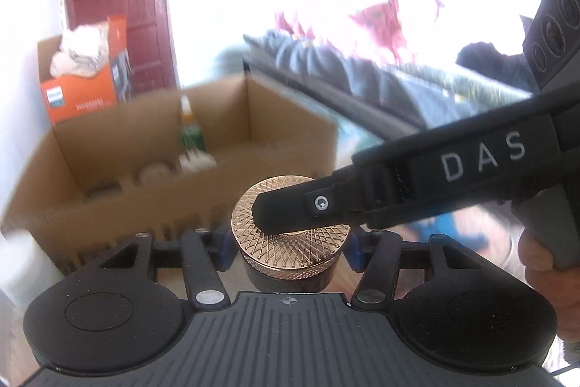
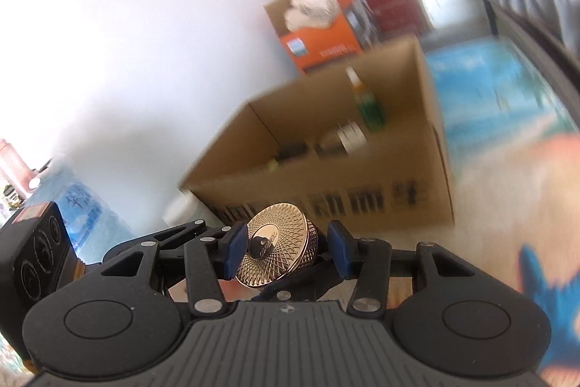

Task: Organize rigid objects
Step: 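Lift the jar over the box wall, lower it inside, open the right gripper, then move the right gripper to the white pill bottle with green label, then close the right gripper around the white pill bottle and lift it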

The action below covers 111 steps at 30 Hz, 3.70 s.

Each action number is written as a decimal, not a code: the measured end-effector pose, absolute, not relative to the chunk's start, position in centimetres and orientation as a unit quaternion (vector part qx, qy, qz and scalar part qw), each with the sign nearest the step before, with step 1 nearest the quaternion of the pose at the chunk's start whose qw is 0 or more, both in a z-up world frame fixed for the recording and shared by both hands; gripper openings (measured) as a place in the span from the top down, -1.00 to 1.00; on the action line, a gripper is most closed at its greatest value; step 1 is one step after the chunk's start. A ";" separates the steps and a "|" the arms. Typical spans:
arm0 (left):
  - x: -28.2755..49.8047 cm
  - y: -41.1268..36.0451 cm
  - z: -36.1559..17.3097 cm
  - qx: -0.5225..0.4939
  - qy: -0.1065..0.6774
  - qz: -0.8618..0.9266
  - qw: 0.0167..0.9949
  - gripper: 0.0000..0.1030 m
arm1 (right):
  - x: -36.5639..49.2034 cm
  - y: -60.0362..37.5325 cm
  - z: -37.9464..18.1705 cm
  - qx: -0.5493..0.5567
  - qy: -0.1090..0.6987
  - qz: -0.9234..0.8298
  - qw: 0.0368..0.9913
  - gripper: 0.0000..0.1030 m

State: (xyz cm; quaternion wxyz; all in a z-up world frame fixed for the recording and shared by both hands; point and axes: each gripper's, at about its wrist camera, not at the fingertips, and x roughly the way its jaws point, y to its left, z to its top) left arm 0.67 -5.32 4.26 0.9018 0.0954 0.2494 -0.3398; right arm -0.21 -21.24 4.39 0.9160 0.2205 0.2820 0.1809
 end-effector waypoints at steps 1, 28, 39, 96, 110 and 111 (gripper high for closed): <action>0.9 -5.1 4.9 0.093 0.242 -0.339 0.904 -0.09 | 0.0 -21.2 5.2 0.214 0.274 0.185 0.919 0.00; 16.7 -6.2 2.9 0.002 0.453 -0.334 0.827 -0.09 | 17.8 -22.5 4.1 0.186 0.441 0.213 0.852 -0.04; 18.5 -5.3 1.2 -0.049 0.505 -0.339 0.792 -0.19 | 20.1 -20.8 3.6 0.126 0.493 0.202 0.837 -0.04; 6.0 9.4 0.4 0.001 0.253 -0.171 0.952 -0.07 | 10.9 -6.1 3.2 0.202 0.373 0.269 0.865 -0.03; 3.2 9.7 1.9 0.021 0.237 -0.157 0.958 -0.04 | 8.9 -5.7 4.5 0.208 0.356 0.299 0.861 0.07; 2.9 9.7 2.3 0.024 0.234 -0.156 0.959 -0.04 | 8.6 -5.7 4.8 0.208 0.351 0.304 0.861 0.07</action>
